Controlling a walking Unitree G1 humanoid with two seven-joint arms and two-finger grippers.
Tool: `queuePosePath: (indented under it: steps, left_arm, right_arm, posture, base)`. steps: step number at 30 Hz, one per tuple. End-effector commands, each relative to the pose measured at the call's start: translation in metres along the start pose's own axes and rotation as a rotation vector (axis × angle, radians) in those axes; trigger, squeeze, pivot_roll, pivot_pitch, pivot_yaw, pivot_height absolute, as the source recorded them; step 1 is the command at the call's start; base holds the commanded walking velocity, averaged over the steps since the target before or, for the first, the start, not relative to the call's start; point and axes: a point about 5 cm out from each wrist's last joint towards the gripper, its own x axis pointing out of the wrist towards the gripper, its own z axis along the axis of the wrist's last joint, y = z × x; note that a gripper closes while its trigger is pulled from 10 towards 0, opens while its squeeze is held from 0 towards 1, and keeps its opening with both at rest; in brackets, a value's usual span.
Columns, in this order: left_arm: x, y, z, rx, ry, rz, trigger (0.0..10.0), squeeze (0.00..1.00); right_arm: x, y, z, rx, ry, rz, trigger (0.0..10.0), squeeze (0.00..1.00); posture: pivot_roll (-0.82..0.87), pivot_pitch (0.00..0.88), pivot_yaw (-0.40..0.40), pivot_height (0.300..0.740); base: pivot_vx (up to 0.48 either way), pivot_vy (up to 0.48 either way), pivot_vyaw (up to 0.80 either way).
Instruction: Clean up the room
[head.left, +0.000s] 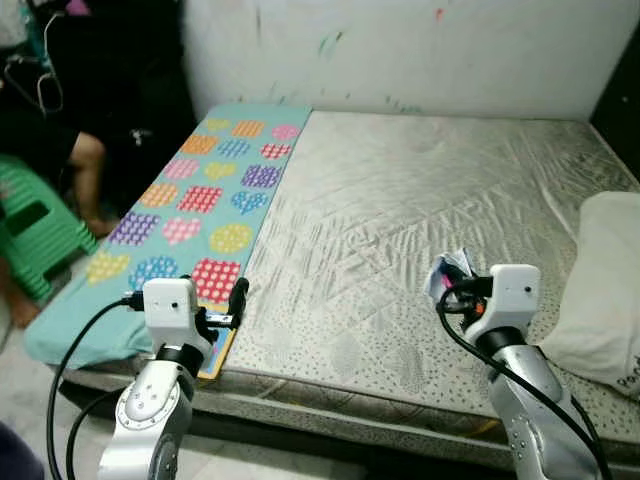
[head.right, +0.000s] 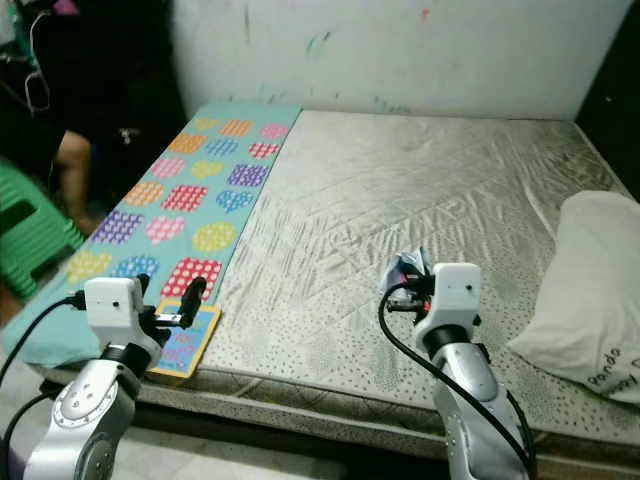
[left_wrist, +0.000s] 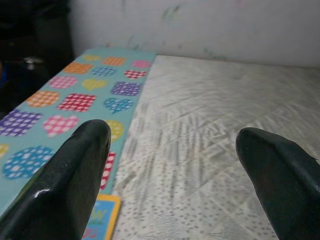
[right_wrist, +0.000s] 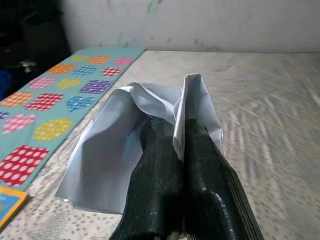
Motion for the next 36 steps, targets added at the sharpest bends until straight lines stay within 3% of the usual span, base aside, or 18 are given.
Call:
queuePosePath:
  steps: [1,18,36]
  left_arm:
    - [0.002,-0.004,0.002,-0.001,0.004,-0.021,10.0,0.0]
    - [-0.002,-0.013,0.007,-0.037,-0.035,-0.105,10.0,0.0]
    - [0.0,-0.016,0.009,-0.045,-0.037,-0.135,10.0,0.0]
  right_arm:
    - [0.0,-0.005,0.0,-0.006,0.002,-0.014,10.0,0.0]
    - [0.003,-0.001,-0.003,-0.017,0.012,0.001,10.0,0.0]
    - [0.003,0.0,-0.004,0.005,0.01,-0.012,10.0,0.0]
  posture:
    - [-0.23,0.0,0.09,0.74]
    - [-0.21,0.0,0.084,0.74]
    - [-0.22,0.0,0.093,0.74]
  base:
    - [0.0,0.322,0.0]
    - [0.0,0.076,0.0]
    - [0.328,0.0,0.0]
